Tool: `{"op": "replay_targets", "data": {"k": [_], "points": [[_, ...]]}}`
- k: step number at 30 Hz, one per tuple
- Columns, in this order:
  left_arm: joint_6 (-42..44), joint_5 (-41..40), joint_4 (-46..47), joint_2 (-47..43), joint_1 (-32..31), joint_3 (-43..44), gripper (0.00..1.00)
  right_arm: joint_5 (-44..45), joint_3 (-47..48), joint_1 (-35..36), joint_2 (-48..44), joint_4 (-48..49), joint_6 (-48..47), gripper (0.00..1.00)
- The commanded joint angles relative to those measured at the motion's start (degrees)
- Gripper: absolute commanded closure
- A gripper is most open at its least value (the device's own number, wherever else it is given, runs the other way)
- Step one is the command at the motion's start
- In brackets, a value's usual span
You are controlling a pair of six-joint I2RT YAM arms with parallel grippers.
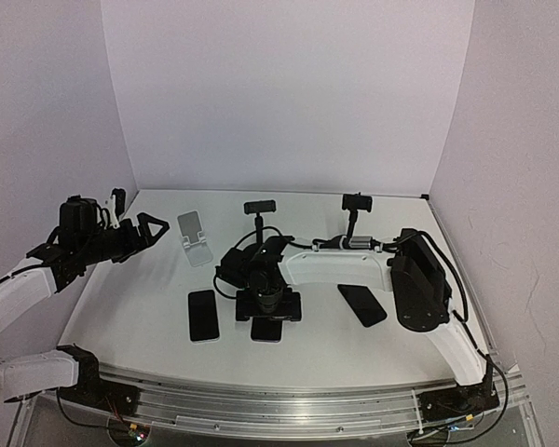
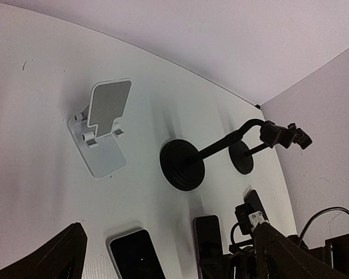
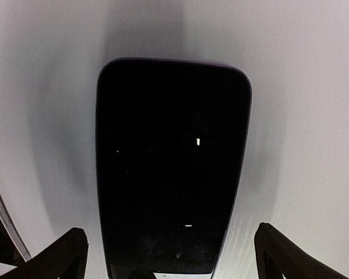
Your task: Place the phone on the phone stand
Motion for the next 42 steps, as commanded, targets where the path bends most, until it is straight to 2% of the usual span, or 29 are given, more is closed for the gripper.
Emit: {"op": "replay_targets", "data": {"k": [1, 5, 10, 15, 21, 26, 29, 32, 34, 42], "points": [[0.33, 0.22, 3.77, -0.19, -0.24, 0.36, 0.01, -3.31, 0.3, -1.77, 1.82, -2.69, -3.03, 0.02], [-0.69, 0.11, 4.42, 0.01, -0.21, 0.44, 0.0, -3.69, -1.36, -3.39, 1.27, -1.52, -4.93, 0.02], [-1.03, 0.38, 5.6, 0.25, -0.27, 0.22, 0.01, -9.23, -0.66, -3.57, 3.44, 4.06, -8.45, 0.03], [0.08, -1.04, 5.38, 0.29, -0.21, 0.66, 0.01, -8.32, -2.92, -3.52, 3.73, 4.1, -7.98, 0.03], [0.05, -1.54, 5.21, 0.92, -0.21, 0.97, 0.01, -9.46, -4.52, -3.51, 4.74, 4.18, -7.59, 0.09], [0.82, -2.17, 5.29, 1.07, -0.2, 1.0, 0.01, -10.18, -5.86, -3.07, 5.61, 4.33, -7.65, 0.21], [1.42, -2.41, 5.36, 1.23, -0.19, 1.17, 0.01, -9.85, -6.79, -3.04, 5.52, 4.82, -8.01, 0.37], [2.09, -2.6, 5.5, 1.45, -0.23, 1.41, 0.01, -8.57, -6.95, -3.05, 4.7, 4.91, -8.46, 0.58], [2.85, -2.32, 5.86, 1.46, -0.22, 1.58, 0.01, -7.08, -7.12, -3.04, 3.17, 4.92, -8.84, 0.67], [9.86, 5.59, 10.83, -0.25, -1.08, 0.63, 0.04, 6.0, -9.11, -0.7, -9.41, 8.57, -11.32, 0.67]]}}
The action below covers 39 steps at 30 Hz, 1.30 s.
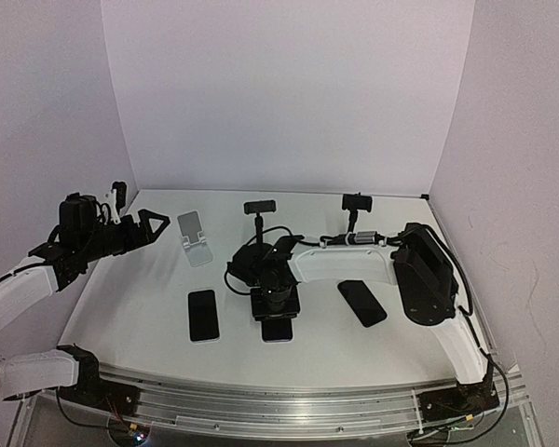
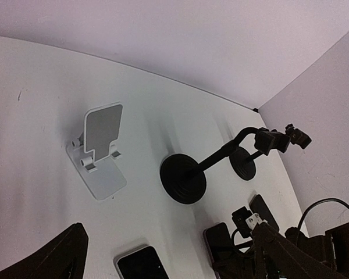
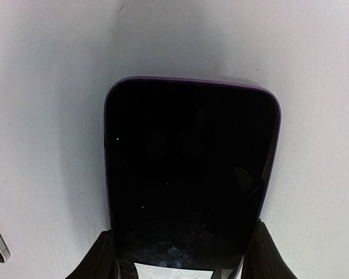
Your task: Place the phone on the phone stand
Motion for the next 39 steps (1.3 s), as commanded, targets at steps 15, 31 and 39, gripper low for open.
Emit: {"op": "replay_targets", "data": {"k": [15, 31, 39], "points": [[8.71, 16.91, 10.4, 6.49, -16.59, 2.45, 0.09, 33.63, 0.17, 13.22, -17.23, 26.81, -18.12, 0.66], [2.78, 19.55, 15.1, 5.9, -16.73, 3.92, 1.0, 32.29, 2.64, 15.71, -17.13, 36.82, -27.88, 0.64], [7.12, 19.41, 17.76, 2.04, -16.7, 5.47, 1.0, 20.75, -3.27, 13.86, -24.98, 37.12, -34.56, 0.03]]}}
